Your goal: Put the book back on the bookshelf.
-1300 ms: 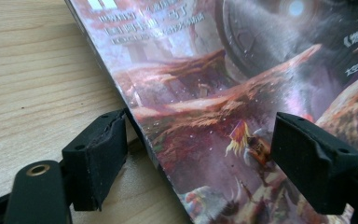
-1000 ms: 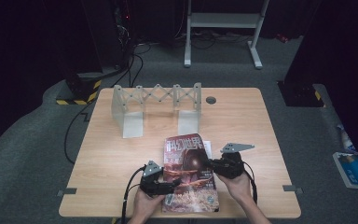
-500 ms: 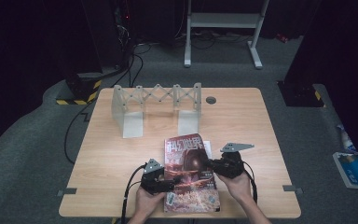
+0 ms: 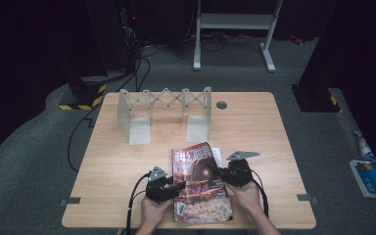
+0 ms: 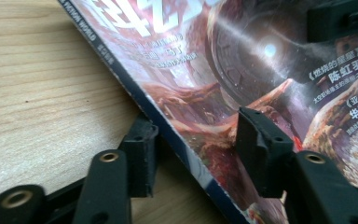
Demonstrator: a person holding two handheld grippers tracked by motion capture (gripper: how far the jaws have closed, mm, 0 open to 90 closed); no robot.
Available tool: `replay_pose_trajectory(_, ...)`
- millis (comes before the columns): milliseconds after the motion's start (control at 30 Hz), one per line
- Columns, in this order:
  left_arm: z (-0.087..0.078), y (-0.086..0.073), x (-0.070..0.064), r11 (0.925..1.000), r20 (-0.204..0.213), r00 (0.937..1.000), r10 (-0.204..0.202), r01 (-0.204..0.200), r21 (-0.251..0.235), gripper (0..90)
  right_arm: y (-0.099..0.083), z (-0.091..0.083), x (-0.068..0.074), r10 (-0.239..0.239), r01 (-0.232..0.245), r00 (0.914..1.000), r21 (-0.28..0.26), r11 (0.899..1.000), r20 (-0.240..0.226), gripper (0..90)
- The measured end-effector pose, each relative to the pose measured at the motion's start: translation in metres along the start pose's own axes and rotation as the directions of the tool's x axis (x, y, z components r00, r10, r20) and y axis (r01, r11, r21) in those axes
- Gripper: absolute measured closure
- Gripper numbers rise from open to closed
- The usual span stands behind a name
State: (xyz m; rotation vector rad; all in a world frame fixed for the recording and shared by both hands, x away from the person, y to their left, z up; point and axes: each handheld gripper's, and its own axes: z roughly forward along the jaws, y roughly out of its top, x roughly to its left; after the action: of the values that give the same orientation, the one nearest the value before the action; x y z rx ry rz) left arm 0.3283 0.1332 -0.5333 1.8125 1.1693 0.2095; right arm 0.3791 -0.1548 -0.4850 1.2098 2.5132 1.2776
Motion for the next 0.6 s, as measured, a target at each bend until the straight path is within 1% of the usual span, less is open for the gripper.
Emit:
replay_pose_trajectory(33, 0.000, 0.000, 0.000, 1.0000, -0.003, 1.0000, 0.002, -0.002, -0.001, 54.4, -0.003, 0.004, -0.001, 0.012, -0.012, 0.9997, 0.011, 1.000, 0.023, 85.5)
replay_pose_trajectory(67, 0.000, 0.000, 0.000, 1.0000, -0.003, 1.0000, 0.002, -0.002, -0.001, 55.1, -0.004, 0.006, -0.002, 0.009, -0.010, 0.9994, 0.013, 1.000, 0.033, 84.6)
replay_pose_trajectory(100, 0.000, 0.000, -0.001, 1.0000, -0.004, 1.0000, 0.001, -0.001, -0.002, 55.1, -0.004, 0.006, -0.002, 0.009, -0.010, 0.9994, 0.013, 1.000, 0.033, 84.6)
replay_pose_trajectory(133, 0.000, 0.000, 0.000, 1.0000, -0.005, 1.0000, 0.004, -0.004, -0.001, 56.0, -0.005, 0.008, -0.003, 0.009, -0.011, 0.9984, 0.026, 1.000, 0.056, 81.5)
replay_pose_trajectory(167, 0.000, -0.001, -0.001, 1.0000, -0.004, 1.0000, 0.001, -0.001, -0.001, 56.0, -0.005, 0.008, -0.003, 0.009, -0.011, 0.9984, 0.026, 1.000, 0.056, 81.5)
replay_pose_trajectory(200, -0.001, -0.001, 0.000, 1.0000, -0.005, 1.0000, 0.002, -0.002, 0.000, 56.5, -0.007, 0.008, -0.004, 0.018, -0.019, 0.9974, 0.023, 1.000, 0.069, 76.7)
replay_pose_trajectory(233, -0.001, -0.001, 0.000, 1.0000, -0.005, 1.0000, 0.002, -0.002, 0.000, 56.6, -0.007, 0.008, -0.004, 0.018, -0.019, 0.9974, 0.023, 1.000, 0.069, 76.7)
replay_pose_trajectory(267, -0.001, -0.001, 0.000, 1.0000, -0.005, 1.0000, 0.002, -0.002, 0.000, 56.6, -0.007, 0.007, -0.004, 0.016, -0.018, 0.9969, 0.021, 1.000, 0.077, 73.7)
replay_pose_trajectory(300, -0.001, -0.001, 0.000, 1.0000, -0.005, 1.0000, 0.002, -0.002, 0.001, 56.7, -0.009, 0.006, -0.004, 0.020, -0.022, 0.9948, 0.021, 1.000, 0.100, 69.8)
replay_pose_trajectory(333, -0.001, 0.000, 0.000, 1.0000, -0.006, 1.0000, 0.002, -0.002, 0.001, 56.7, -0.010, 0.005, -0.005, 0.015, -0.017, 0.9928, 0.021, 1.000, 0.118, 67.9)
replay_pose_trajectory(367, -0.001, -0.001, 0.000, 1.0000, -0.005, 1.0000, 0.001, -0.001, 0.001, 56.8, -0.015, 0.001, -0.008, 0.026, -0.028, 0.9893, 0.012, 1.000, 0.143, 64.7)
replay_pose_trajectory(400, -0.001, -0.001, 0.000, 1.0000, -0.004, 1.0000, 0.000, 0.000, 0.000, 56.8, -0.018, -0.001, -0.010, 0.043, -0.044, 0.9879, 0.005, 0.999, 0.149, 63.9)
replay_pose_trajectory(433, -0.001, 0.000, 0.000, 1.0000, -0.003, 1.0000, 0.001, -0.001, 0.001, 56.8, -0.018, -0.001, -0.010, 0.043, -0.044, 0.9879, 0.005, 0.999, 0.149, 63.9)
replay_pose_trajectory(467, -0.001, -0.001, 0.000, 1.0000, -0.003, 1.0000, -0.003, 0.003, 0.000, 56.7, -0.023, -0.007, -0.015, 0.064, -0.062, 0.9853, -0.022, 0.998, 0.158, 62.2)
replay_pose_trajectory(500, -0.001, 0.000, 0.000, 1.0000, -0.004, 1.0000, -0.003, 0.003, 0.001, 56.7, -0.024, -0.010, -0.016, 0.073, -0.069, 0.9843, -0.034, 0.997, 0.160, 61.7)
replay_pose_trajectory(533, -0.001, 0.000, 0.000, 1.0000, -0.004, 1.0000, -0.003, 0.003, 0.001, 56.7, -0.026, -0.013, -0.018, 0.091, -0.084, 0.9818, -0.051, 0.995, 0.166, 62.0)
replay_pose_trajectory(600, -0.001, 0.000, 0.000, 1.0000, -0.003, 1.0000, -0.004, 0.004, 0.001, 56.8, -0.029, -0.018, -0.021, 0.114, -0.103, 0.9772, -0.068, 0.992, 0.179, 67.0)
